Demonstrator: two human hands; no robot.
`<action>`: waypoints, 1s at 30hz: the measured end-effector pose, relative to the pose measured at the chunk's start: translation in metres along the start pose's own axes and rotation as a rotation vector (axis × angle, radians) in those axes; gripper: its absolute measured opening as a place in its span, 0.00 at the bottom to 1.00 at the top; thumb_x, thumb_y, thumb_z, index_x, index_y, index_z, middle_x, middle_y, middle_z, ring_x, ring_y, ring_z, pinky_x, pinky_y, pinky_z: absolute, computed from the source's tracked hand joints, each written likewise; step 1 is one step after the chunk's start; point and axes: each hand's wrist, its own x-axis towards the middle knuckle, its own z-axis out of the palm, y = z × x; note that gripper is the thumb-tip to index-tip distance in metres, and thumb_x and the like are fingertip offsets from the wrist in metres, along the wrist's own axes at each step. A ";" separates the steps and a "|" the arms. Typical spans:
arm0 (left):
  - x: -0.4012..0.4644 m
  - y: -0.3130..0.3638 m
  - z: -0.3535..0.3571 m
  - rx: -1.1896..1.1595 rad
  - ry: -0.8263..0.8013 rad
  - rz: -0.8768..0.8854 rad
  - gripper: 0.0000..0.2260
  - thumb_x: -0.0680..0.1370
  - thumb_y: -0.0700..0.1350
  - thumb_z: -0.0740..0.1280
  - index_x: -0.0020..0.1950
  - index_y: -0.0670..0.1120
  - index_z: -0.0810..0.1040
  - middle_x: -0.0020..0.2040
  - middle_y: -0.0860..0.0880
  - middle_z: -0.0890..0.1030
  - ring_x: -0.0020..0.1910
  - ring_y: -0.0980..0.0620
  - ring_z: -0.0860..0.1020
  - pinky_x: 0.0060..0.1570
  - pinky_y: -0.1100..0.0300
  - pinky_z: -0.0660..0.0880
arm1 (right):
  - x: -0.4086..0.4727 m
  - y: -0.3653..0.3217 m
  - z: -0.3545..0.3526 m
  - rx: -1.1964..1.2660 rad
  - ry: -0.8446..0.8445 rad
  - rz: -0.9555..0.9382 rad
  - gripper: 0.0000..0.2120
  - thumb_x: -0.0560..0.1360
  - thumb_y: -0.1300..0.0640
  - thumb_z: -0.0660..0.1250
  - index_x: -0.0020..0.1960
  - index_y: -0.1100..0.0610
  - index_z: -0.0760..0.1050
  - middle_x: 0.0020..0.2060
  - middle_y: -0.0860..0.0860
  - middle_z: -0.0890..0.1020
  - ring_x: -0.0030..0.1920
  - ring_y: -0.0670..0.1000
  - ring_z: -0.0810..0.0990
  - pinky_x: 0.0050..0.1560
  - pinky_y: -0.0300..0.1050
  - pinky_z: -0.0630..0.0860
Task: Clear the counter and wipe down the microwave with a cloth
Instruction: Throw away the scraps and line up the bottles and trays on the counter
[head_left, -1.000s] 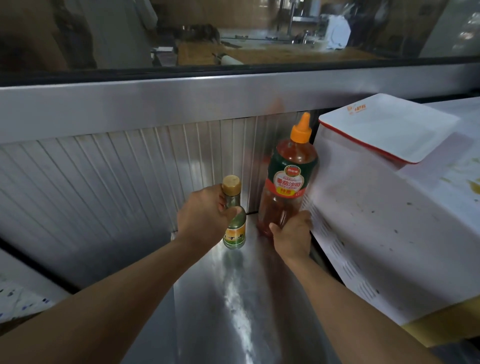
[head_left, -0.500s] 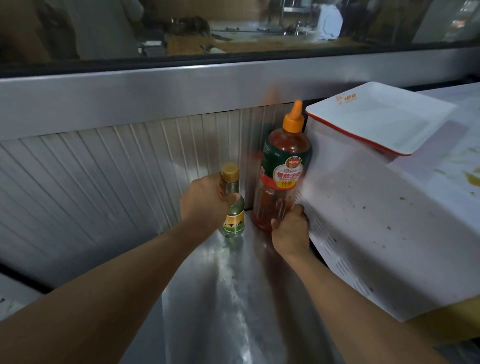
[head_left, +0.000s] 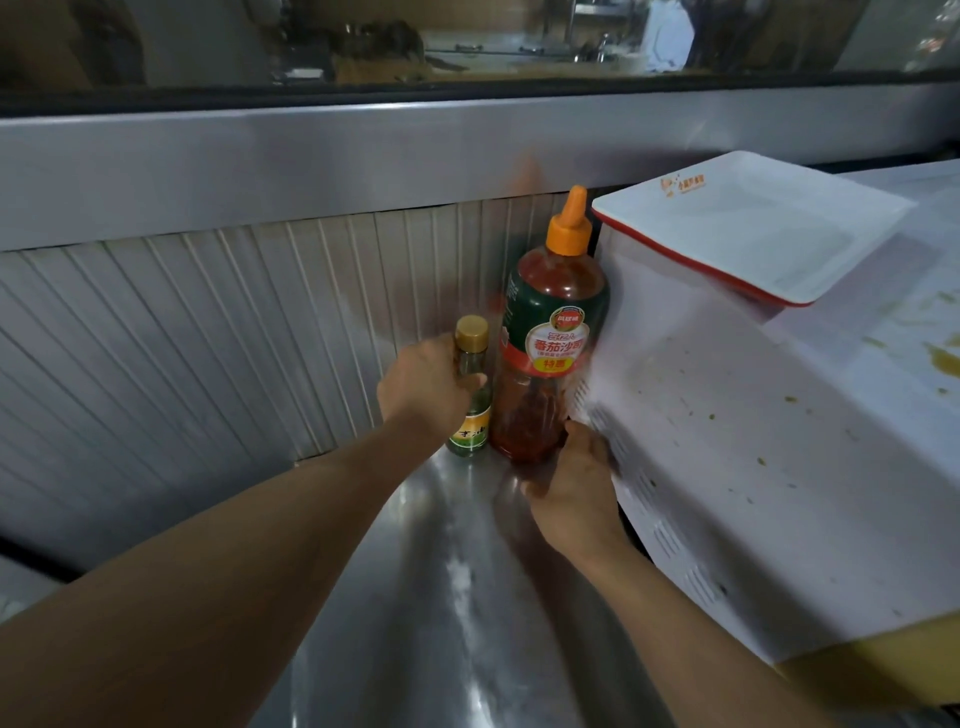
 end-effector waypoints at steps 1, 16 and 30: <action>0.001 -0.001 0.002 -0.010 0.009 0.003 0.08 0.74 0.49 0.70 0.46 0.47 0.74 0.44 0.45 0.80 0.48 0.43 0.78 0.48 0.47 0.77 | 0.000 0.001 -0.002 -0.014 -0.011 -0.008 0.32 0.70 0.59 0.72 0.70 0.57 0.62 0.65 0.56 0.68 0.64 0.55 0.70 0.64 0.47 0.71; -0.022 -0.034 0.043 -0.066 0.023 -0.116 0.19 0.68 0.45 0.76 0.52 0.47 0.70 0.48 0.47 0.79 0.48 0.46 0.78 0.44 0.51 0.76 | -0.013 0.004 -0.013 -0.042 -0.125 -0.044 0.36 0.73 0.56 0.71 0.73 0.57 0.56 0.70 0.55 0.62 0.69 0.54 0.65 0.65 0.42 0.65; -0.015 -0.033 0.055 -0.008 -0.001 -0.176 0.21 0.71 0.47 0.73 0.59 0.45 0.70 0.52 0.43 0.80 0.50 0.43 0.78 0.49 0.47 0.78 | -0.015 0.014 -0.010 -0.062 -0.138 -0.061 0.36 0.73 0.56 0.71 0.74 0.56 0.54 0.70 0.54 0.62 0.69 0.53 0.66 0.64 0.40 0.66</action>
